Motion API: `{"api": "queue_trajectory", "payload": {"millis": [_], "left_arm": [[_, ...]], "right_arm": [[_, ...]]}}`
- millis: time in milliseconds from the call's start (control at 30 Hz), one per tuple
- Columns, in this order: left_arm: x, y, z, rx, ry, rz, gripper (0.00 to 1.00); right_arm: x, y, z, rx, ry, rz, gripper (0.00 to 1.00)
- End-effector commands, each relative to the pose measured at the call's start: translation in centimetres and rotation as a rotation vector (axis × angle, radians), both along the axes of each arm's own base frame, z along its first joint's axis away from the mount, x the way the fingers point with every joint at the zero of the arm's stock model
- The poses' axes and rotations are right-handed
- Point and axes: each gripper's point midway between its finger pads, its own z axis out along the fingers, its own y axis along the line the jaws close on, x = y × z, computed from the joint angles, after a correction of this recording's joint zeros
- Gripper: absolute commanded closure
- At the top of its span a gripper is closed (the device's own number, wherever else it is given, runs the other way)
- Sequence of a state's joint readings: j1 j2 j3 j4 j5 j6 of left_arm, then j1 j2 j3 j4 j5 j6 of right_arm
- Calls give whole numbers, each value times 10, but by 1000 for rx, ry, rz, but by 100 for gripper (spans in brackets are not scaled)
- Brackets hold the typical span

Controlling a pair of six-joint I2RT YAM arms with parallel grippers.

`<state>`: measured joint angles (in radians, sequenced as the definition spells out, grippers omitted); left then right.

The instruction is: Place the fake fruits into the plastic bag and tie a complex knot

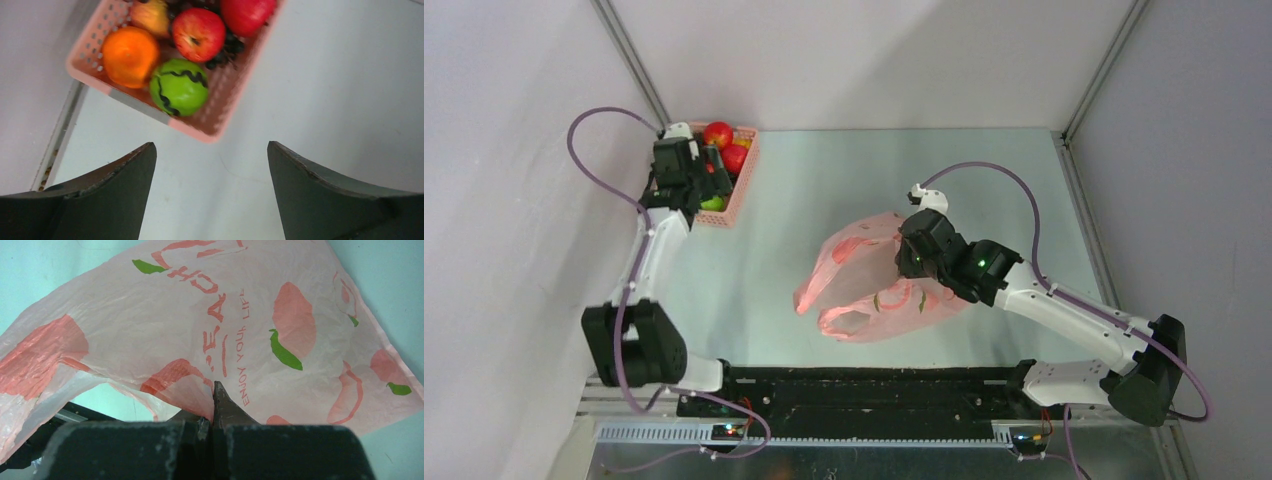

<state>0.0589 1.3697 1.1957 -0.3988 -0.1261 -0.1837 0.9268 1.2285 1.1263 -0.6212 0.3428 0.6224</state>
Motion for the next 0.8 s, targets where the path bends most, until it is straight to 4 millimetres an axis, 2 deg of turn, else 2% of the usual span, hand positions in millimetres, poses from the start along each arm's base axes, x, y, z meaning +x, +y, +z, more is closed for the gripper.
{"api": "queue_trajectory", "payload": {"millis": [0, 133, 167, 200, 233, 267, 300, 500, 633, 767], "left_arm": [[42, 40, 5, -5, -34, 120, 15], [73, 62, -18, 13, 33, 155, 18], [78, 64, -39, 16, 90, 156, 19], [88, 69, -30, 34, 79, 159, 19], [92, 71, -48, 41, 129, 156, 19], [99, 74, -43, 51, 121, 163, 19], [105, 77, -52, 59, 148, 167, 19], [108, 78, -93, 49, 227, 178, 16], [104, 80, -109, 47, 265, 195, 10], [103, 79, -120, 34, 285, 199, 7]], "right_arm": [[6, 7, 25, 49, -72, 23, 100], [8, 10, 25, 55, -75, 38, 100], [8, 11, 24, 53, -73, 45, 100], [8, 13, 24, 56, -71, 52, 100], [8, 14, 22, 51, -67, 61, 100], [9, 15, 22, 52, -68, 61, 100], [10, 16, 19, 46, -63, 65, 100], [18, 21, 12, 52, -47, 73, 100], [18, 25, 10, 60, -41, 85, 100], [19, 26, 10, 63, -40, 87, 100]]}}
